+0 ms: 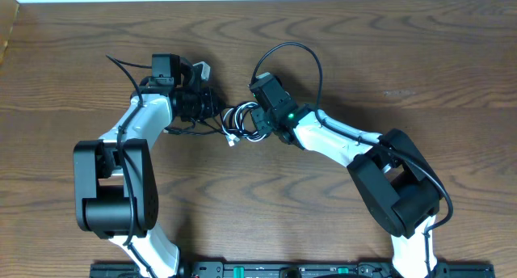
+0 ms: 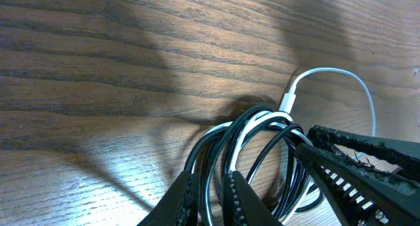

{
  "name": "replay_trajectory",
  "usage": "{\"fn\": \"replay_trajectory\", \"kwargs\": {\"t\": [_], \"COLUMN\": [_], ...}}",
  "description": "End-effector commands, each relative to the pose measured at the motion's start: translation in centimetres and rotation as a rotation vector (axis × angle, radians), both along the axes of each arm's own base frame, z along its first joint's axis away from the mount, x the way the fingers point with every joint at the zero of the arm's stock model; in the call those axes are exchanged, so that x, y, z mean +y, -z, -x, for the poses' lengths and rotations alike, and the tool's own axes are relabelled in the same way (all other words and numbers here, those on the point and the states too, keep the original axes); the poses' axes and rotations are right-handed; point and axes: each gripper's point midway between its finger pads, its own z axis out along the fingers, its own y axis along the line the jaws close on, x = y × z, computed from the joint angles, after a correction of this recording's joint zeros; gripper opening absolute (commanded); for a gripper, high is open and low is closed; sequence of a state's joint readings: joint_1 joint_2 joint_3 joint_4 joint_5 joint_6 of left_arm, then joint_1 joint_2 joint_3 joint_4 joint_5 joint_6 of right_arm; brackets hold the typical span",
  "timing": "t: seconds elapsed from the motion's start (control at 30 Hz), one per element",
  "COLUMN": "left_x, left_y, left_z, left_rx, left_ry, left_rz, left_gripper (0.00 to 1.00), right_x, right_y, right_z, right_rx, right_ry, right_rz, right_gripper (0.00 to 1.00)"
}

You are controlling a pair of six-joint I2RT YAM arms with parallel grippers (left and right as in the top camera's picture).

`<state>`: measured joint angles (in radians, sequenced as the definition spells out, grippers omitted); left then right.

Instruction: Untangle cables

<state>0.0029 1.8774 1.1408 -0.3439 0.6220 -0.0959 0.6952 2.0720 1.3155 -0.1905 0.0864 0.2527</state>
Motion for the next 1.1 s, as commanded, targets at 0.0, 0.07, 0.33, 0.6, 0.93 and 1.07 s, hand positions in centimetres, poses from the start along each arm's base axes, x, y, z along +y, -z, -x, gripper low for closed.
{"fn": "replay_trajectory", "kwargs": {"t": [0.0,0.07,0.33,0.6,0.93,1.07], "left_x": [0.20,0.20,0.20,0.20,0.20,0.20], "left_y": [-0.71,-0.71,-0.71,-0.71,-0.74,-0.74], "left_z": [-0.13,-0.13,-0.13,-0.14,-0.20,-0.20], "left_rx": [-0.027,-0.027,-0.027,-0.028,-0.031,-0.031], "left_ry": [0.008,0.008,0.008,0.008,0.008,0.008], "left_rz": [-0.010,-0.010,-0.010,-0.010,-0.010,-0.010], "left_gripper": [0.17,0.17,0.24,0.34,0.37,0.41], "right_x": [-0.02,-0.02,-0.02,-0.03,-0.03,-0.03], "right_y": [0.50,0.50,0.49,0.50,0.50,0.50], "right_z": [0.22,0.21,0.20,0.20,0.20,0.20], "right_rx": [0.003,0.002,0.002,0.002,0.002,0.002], "right_ry": [0.002,0.002,0.002,0.002,0.002,0.002], "right_rz": [0.014,0.014,0.014,0.014,0.014,0.014], "right_gripper": [0.15,0.15,0.18,0.20,0.22,0.23]}}
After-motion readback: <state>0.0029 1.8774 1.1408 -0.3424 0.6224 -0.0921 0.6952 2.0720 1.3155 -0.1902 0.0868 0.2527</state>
